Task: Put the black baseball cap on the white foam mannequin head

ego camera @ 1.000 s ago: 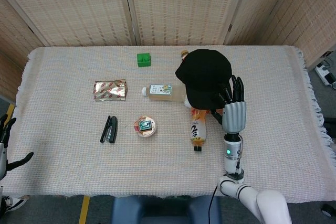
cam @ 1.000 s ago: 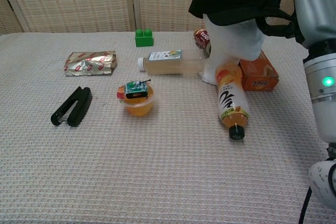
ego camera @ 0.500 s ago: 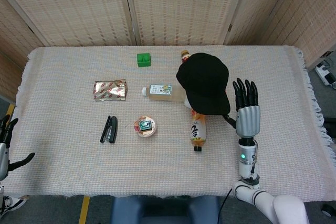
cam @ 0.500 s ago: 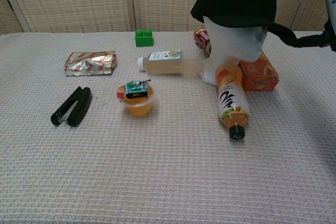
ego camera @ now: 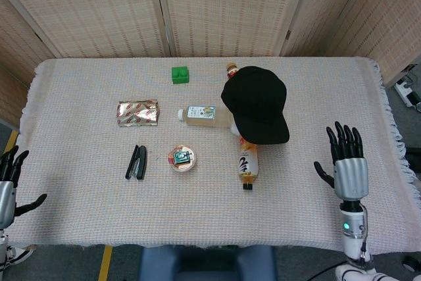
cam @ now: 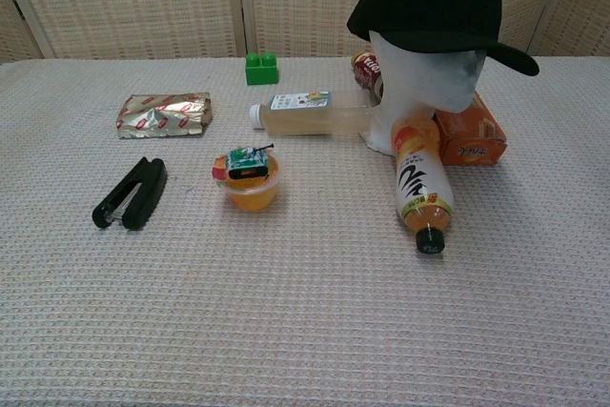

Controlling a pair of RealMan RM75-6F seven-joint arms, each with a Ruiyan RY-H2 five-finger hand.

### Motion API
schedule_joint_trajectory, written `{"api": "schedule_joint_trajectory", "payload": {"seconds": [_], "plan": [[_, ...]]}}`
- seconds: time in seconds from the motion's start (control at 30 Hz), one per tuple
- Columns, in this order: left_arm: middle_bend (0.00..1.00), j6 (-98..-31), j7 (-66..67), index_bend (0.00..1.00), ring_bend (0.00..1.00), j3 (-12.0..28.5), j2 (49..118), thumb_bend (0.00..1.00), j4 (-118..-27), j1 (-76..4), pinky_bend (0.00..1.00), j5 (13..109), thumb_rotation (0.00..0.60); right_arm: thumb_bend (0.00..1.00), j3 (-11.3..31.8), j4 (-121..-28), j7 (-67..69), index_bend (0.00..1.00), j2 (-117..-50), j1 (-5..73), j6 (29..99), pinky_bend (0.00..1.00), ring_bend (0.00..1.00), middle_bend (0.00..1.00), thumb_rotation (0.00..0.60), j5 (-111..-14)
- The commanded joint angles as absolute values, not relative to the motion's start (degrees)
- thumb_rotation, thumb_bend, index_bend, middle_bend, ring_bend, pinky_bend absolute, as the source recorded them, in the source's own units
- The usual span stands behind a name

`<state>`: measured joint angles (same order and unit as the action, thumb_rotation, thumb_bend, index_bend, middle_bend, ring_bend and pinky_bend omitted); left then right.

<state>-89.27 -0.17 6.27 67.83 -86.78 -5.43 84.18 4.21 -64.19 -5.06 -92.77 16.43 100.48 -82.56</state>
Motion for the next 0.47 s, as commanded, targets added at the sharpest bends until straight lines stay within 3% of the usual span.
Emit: {"api": "schedule_joint_trajectory", "payload": {"seconds": [0.03,0.2,0.47], "plan": [[0.02,-89.28,0.17,0.12,0.0,5.9,67.76,0.15,-86.87,-5.48,0.18,84.84,0.6,0.13,0.04,-75.11,-14.46,0.0,-84.05,10.84,98.29,0.0,0.0,0.0,0.6,-80.8],[0.02,-89.39,0.88,0.12,0.0,4.78,68.04,0.15,-86.42,-5.68,0.18,87.0,0.6,0.1,-2.42,-86.53,-20.06,0.0,-76.38,7.98,94.71,0.0,0.0,0.0,0.6,-78.31],[0.02,-89.02,4.35,0.12,0.0,3.36,68.84,0.14,-86.03,-5.87,0.17,88.83,0.6,0.09,-0.66,-89.75,-19.01,0.0,-73.51,6.77,94.05,0.0,0.0,0.0,0.6,-78.61]]}}
